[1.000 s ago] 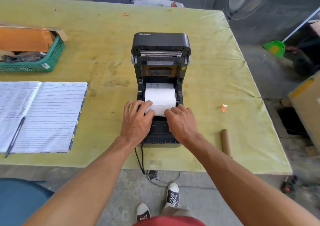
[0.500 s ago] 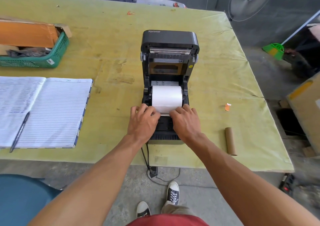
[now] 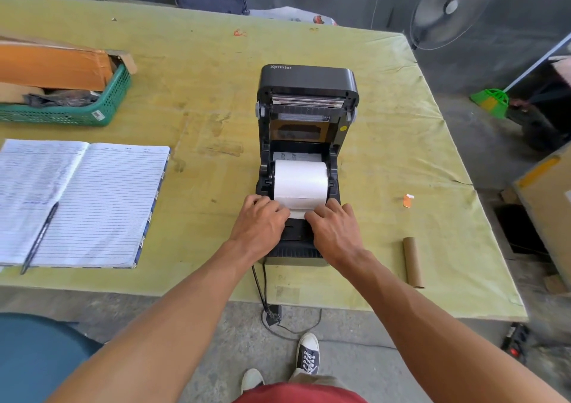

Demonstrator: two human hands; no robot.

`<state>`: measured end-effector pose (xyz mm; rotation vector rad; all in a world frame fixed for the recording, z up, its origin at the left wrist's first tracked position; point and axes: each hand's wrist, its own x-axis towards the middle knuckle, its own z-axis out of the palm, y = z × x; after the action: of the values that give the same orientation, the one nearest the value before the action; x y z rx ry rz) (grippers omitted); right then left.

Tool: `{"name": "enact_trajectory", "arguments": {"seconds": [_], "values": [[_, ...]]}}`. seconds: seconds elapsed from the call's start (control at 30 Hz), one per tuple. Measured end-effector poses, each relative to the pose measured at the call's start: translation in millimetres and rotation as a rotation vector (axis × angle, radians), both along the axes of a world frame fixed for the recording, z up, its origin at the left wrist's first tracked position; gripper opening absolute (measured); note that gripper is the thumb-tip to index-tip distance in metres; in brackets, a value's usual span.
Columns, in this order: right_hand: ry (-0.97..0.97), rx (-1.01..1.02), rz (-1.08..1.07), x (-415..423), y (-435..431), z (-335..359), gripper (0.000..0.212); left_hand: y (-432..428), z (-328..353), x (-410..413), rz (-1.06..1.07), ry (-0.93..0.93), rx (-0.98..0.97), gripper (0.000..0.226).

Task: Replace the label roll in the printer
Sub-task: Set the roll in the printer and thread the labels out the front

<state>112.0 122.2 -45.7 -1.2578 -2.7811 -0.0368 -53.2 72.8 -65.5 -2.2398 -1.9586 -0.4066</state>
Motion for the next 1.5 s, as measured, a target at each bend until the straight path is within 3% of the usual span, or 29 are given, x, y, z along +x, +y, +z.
{"name": "enact_trajectory", "arguments": {"seconds": [0.5,0.8,1.03,1.23,1.33,1.5], "values": [[0.022,0.003,-0.057,0,-6,-1,0.018,-10,8,12,0.038,0.019,-0.044,0.011],[0.052,0.049,0.052,18,-7,-14,0.009,-14,2,2,0.038,-0.105,-0.082,0.008],[0.012,0.000,0.052,20,-11,-12,0.025,-24,-3,14,0.005,-0.067,-0.134,0.021],[-0.122,-0.078,0.036,11,-19,0,0.066,-36,-6,23,0.023,-0.019,-0.176,0.054],[-0.103,-0.095,0.019,14,-21,3,0.070,-41,-5,26,0.045,-0.038,-0.217,0.065],[-0.045,-0.119,-0.008,20,-30,-3,0.067,-49,7,31,0.055,-0.045,-0.310,0.061]]}}
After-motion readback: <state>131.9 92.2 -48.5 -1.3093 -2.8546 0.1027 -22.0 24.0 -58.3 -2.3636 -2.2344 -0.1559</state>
